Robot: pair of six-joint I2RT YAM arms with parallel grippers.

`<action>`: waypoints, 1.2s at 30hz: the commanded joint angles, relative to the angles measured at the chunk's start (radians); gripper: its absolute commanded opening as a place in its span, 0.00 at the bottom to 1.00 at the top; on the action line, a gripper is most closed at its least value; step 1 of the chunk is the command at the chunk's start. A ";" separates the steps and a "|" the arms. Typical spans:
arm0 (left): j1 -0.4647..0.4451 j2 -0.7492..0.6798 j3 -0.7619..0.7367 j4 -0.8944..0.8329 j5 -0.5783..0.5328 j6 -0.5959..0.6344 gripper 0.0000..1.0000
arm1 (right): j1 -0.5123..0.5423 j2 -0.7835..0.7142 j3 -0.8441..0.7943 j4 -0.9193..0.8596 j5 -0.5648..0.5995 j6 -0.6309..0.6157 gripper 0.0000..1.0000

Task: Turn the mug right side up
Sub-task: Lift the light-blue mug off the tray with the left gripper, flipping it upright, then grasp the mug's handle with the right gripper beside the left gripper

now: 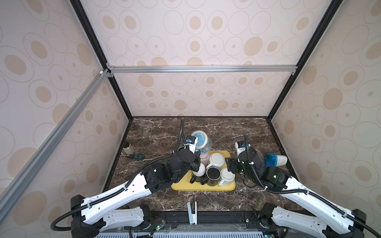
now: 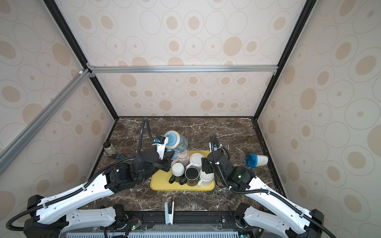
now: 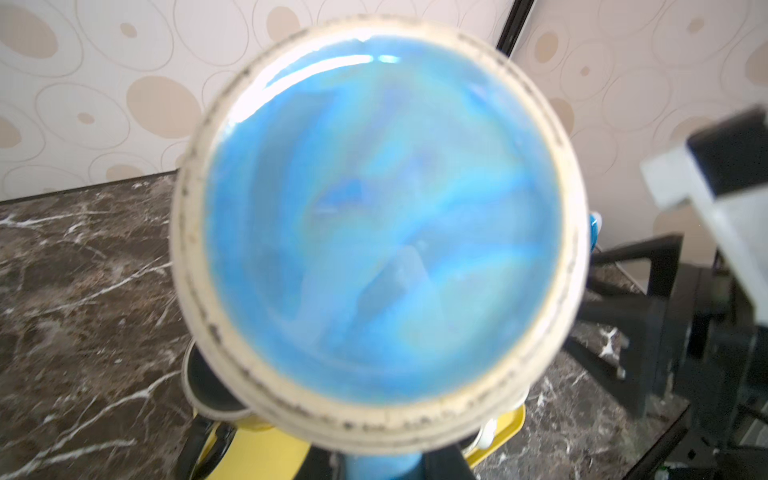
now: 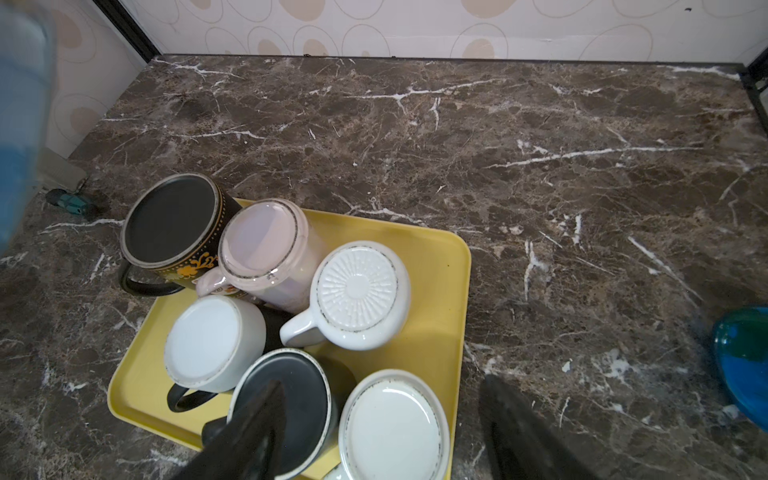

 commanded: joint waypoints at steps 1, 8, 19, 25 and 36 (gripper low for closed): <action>0.091 0.026 0.118 0.221 0.150 0.053 0.00 | 0.006 -0.095 -0.075 0.134 -0.068 0.035 0.75; 0.227 0.096 0.136 0.405 0.466 -0.066 0.00 | 0.007 -0.194 -0.123 0.333 -0.233 0.043 0.71; 0.375 0.107 -0.091 1.024 0.870 -0.480 0.00 | -0.143 -0.169 -0.166 0.787 -0.602 0.244 0.68; 0.387 0.153 -0.160 1.274 0.937 -0.645 0.00 | -0.228 -0.059 -0.141 0.976 -0.724 0.367 0.65; 0.388 0.227 -0.177 1.481 0.986 -0.771 0.00 | -0.253 0.110 -0.069 1.145 -0.752 0.454 0.58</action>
